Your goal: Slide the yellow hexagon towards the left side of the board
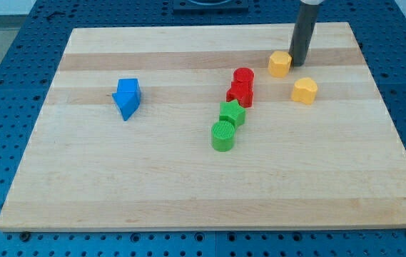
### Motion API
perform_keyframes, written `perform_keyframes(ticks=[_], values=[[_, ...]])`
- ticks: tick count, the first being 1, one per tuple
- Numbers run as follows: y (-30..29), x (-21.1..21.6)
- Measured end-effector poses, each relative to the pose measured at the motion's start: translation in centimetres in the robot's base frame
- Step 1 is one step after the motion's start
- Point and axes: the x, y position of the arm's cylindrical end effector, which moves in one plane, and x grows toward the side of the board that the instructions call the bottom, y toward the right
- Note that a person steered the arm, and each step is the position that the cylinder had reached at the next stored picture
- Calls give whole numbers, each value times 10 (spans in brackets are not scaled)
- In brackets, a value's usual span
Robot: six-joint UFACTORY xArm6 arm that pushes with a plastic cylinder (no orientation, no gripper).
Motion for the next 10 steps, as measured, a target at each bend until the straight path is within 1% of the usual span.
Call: perform_keyframes(ticks=[1,2,4,5,7,8,9,10], values=[[29,0],[26,2],[-19,-8],[-14,-8],[-15,23],[-31,-4],[-95,-8],[-128,-13]])
